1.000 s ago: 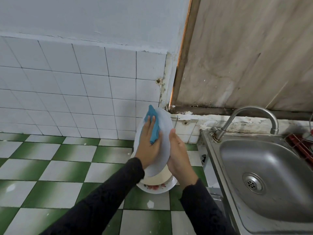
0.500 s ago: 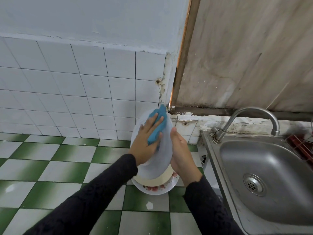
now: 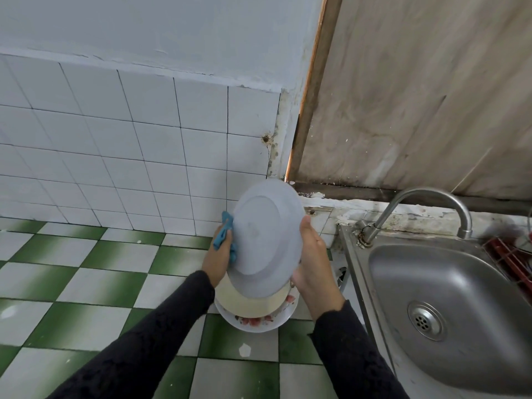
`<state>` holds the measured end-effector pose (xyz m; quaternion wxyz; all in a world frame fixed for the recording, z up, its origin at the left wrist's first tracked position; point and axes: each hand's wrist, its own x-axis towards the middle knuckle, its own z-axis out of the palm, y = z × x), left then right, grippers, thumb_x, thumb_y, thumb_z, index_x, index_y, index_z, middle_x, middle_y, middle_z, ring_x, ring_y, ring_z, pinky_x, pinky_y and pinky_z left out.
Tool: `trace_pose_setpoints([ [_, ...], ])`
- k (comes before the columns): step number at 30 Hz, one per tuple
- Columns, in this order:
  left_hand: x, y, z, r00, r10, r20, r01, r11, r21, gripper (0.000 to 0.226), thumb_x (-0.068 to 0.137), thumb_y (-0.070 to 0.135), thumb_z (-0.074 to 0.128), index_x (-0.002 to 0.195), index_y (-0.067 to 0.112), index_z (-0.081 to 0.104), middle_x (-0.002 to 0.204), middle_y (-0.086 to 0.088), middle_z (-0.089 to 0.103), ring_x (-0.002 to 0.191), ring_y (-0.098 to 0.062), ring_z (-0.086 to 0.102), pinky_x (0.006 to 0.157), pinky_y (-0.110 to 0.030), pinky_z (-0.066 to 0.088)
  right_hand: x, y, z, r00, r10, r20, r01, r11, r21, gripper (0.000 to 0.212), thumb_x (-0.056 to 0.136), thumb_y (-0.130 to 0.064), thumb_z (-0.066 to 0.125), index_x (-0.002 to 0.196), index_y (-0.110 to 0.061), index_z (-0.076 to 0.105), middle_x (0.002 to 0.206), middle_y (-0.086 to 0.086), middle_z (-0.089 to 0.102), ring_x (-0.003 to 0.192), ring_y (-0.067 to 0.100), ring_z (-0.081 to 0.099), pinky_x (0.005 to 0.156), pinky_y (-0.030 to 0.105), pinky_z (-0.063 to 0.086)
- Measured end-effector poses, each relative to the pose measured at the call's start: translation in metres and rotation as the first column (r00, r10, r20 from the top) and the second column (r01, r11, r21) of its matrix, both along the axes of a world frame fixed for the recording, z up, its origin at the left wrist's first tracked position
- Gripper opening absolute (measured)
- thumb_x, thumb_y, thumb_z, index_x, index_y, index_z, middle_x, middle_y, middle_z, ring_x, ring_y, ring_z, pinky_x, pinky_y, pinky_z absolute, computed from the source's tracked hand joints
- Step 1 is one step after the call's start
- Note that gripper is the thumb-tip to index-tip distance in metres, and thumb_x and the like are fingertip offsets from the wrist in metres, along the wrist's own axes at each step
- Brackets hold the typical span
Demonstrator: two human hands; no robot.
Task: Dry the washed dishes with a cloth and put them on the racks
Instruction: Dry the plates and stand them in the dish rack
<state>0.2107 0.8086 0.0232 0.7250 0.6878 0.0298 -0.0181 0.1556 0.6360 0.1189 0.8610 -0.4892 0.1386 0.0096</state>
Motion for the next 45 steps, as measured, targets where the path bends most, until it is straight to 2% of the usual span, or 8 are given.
trace_pose_setpoints([
  [5,-0.044,-0.018,-0.022,0.996,0.000,0.088,-0.009,0.994,0.109,0.064,0.097,0.058,0.039,0.154,0.032,0.025,0.159,0.014,0.026,0.144,-0.002,0.025,0.119,-0.036,0.026,0.005,0.006,-0.004,0.994,-0.100,-0.040,0.105,0.985,0.138,0.042,0.104,-0.047,0.042,0.130,-0.019,0.061,0.121,0.004,0.073,0.109,0.020,0.069,0.088,0.039,0.058],
  [12,-0.077,-0.038,0.012,0.746,-0.410,0.525,-0.070,0.736,0.673,0.062,0.097,0.036,0.040,0.155,0.029,0.021,0.164,0.008,0.012,0.153,-0.018,0.003,0.122,-0.050,0.007,0.014,0.020,-0.015,0.983,-0.054,-0.175,0.105,0.948,0.301,0.063,0.102,-0.053,0.044,0.136,-0.002,0.056,0.125,0.021,0.068,0.113,0.035,0.068,0.091,0.045,0.058],
  [18,-0.046,0.008,0.007,0.626,-0.622,0.470,-0.069,0.556,0.828,0.082,0.085,0.033,0.056,0.157,0.023,0.017,0.165,0.000,0.011,0.151,-0.023,0.014,0.117,-0.054,0.028,0.017,0.022,-0.021,0.988,0.024,-0.154,0.034,0.932,0.362,0.057,0.104,-0.038,0.046,0.144,0.002,0.045,0.132,0.028,0.061,0.119,0.041,0.064,0.091,0.049,0.058],
  [24,-0.042,0.031,0.013,0.713,-0.414,0.566,-0.051,0.775,0.630,0.069,0.089,0.015,0.060,0.150,0.026,0.031,0.158,0.005,0.029,0.142,-0.014,0.035,0.114,-0.036,0.038,0.008,0.028,-0.018,0.998,0.027,-0.060,-0.025,0.999,0.033,0.031,0.102,-0.025,0.056,0.128,-0.008,0.062,0.109,0.009,0.072,0.106,0.027,0.068,0.093,0.045,0.055],
  [29,-0.039,0.049,0.040,0.928,-0.124,0.352,0.082,0.988,0.132,0.052,0.085,0.014,0.073,0.132,0.020,0.052,0.122,-0.004,0.065,0.106,-0.011,0.066,0.081,-0.029,0.059,0.007,0.025,-0.053,0.989,-0.086,-0.116,0.009,0.837,-0.547,0.087,0.089,-0.058,0.065,0.157,-0.019,0.028,0.157,0.006,0.040,0.140,0.027,0.043,0.108,0.045,0.043],
  [31,-0.037,0.062,0.043,0.985,-0.047,0.164,0.072,0.987,-0.147,0.037,0.095,0.012,0.062,0.130,0.018,0.053,0.113,-0.009,0.070,0.099,-0.021,0.070,0.076,-0.033,0.060,0.000,0.024,-0.072,0.970,-0.129,-0.206,0.007,0.861,-0.509,0.108,0.079,-0.068,0.071,0.159,-0.019,0.017,0.159,0.011,0.035,0.140,0.031,0.043,0.110,0.053,0.043],
  [35,-0.027,0.087,0.032,0.987,-0.061,-0.150,-0.016,0.884,-0.466,0.031,0.098,0.000,0.049,0.125,0.013,0.058,0.116,-0.015,0.069,0.096,-0.030,0.070,0.076,-0.046,0.061,-0.019,0.024,-0.098,0.992,0.056,-0.116,-0.075,0.983,-0.168,0.064,0.096,-0.051,0.058,0.148,-0.017,0.045,0.135,0.012,0.064,0.122,0.032,0.064,0.099,0.055,0.052],
  [45,-0.025,0.090,0.016,0.944,0.266,-0.194,-0.302,0.934,-0.191,0.052,0.093,0.044,0.054,0.132,0.010,0.054,0.113,-0.013,0.068,0.102,-0.027,0.067,0.074,-0.030,0.058,-0.020,0.039,-0.083,0.995,-0.008,-0.095,0.032,0.968,0.249,0.055,0.103,-0.054,0.039,0.145,-0.022,0.051,0.141,0.014,0.060,0.130,0.036,0.057,0.111,0.063,0.040],
])
